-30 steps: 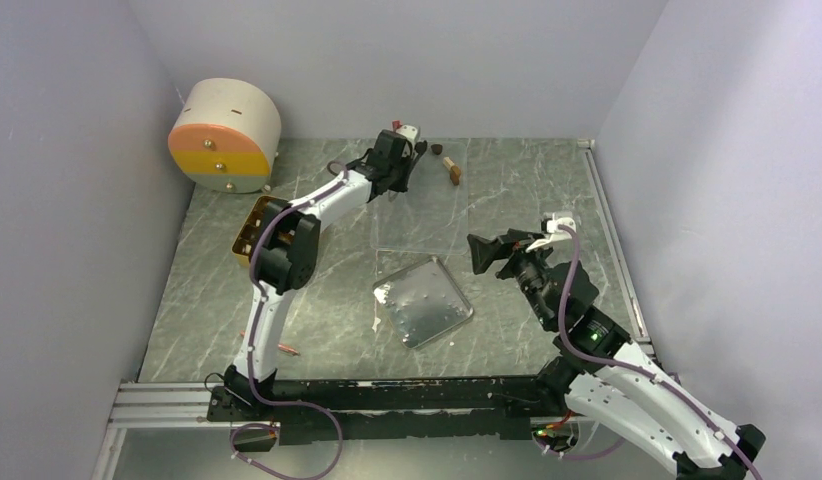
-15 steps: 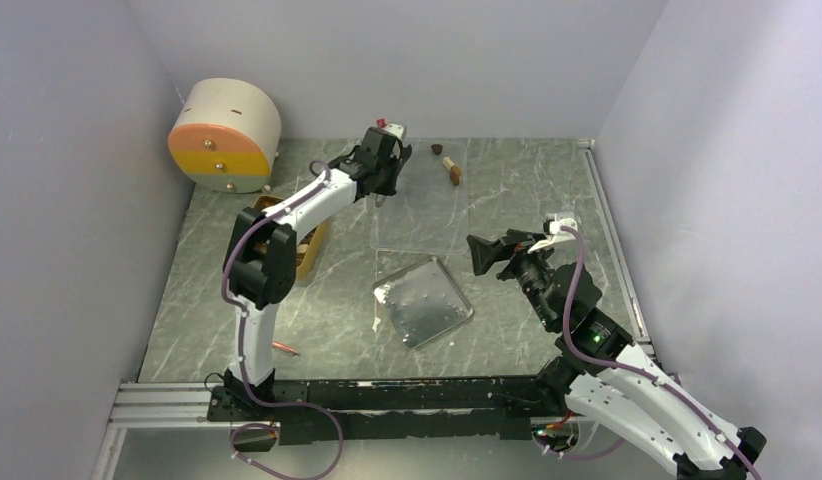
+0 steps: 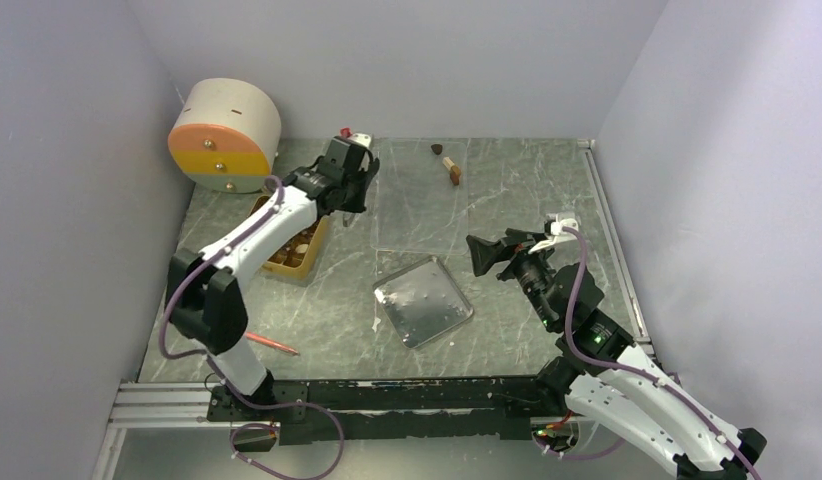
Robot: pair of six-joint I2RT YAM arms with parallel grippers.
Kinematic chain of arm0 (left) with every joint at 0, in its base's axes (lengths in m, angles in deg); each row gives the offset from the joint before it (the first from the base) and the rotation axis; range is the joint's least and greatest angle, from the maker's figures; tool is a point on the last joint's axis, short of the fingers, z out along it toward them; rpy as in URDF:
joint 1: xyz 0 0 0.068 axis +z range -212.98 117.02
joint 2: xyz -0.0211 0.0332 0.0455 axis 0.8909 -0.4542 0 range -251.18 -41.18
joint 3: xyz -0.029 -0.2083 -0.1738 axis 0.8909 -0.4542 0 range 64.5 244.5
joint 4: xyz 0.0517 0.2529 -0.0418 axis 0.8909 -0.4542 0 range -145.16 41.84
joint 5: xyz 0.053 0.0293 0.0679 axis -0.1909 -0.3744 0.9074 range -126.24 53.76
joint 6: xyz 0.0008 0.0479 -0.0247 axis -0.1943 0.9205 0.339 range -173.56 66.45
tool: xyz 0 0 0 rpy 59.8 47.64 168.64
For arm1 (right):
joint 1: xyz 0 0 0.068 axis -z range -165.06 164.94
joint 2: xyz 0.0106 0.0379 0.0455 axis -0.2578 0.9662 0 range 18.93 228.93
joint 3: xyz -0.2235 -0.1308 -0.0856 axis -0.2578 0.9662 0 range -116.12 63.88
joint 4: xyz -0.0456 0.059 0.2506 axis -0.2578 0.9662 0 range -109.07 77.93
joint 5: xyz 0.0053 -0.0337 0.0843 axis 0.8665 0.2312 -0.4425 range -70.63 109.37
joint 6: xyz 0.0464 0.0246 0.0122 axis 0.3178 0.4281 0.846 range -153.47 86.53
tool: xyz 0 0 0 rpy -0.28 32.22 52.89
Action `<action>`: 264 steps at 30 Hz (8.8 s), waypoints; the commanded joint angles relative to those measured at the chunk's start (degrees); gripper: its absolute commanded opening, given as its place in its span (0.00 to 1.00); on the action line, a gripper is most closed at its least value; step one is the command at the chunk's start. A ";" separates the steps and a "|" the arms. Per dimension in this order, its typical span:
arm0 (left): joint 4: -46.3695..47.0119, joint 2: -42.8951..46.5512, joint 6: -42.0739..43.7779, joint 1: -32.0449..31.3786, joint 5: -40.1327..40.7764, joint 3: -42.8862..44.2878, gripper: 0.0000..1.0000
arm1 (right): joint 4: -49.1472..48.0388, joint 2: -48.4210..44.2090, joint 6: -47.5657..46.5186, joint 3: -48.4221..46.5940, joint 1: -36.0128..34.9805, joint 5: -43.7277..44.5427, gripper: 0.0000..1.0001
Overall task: Pack the chocolate
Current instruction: Place the fake chocolate in the packing box, then pick up the fake chocolate from the plate, then place the fake chocolate in the packing box.
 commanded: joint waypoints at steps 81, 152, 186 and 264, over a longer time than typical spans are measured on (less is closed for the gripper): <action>-28.99 34.24 -6.11 20.16 3.11 -22.61 0.35 | -6.34 3.58 -0.81 -0.31 0.07 -3.31 1.00; 19.97 -16.41 10.23 -5.82 -16.10 7.63 0.39 | -2.67 1.12 -1.82 -2.57 0.07 1.49 1.00; 20.41 -32.69 13.56 -8.05 -11.26 23.48 0.42 | -1.41 -0.77 -3.07 -2.25 0.06 4.04 1.00; -11.25 23.34 -10.01 -6.95 8.89 -16.24 0.27 | -3.38 -0.09 1.11 0.99 0.07 -1.07 1.00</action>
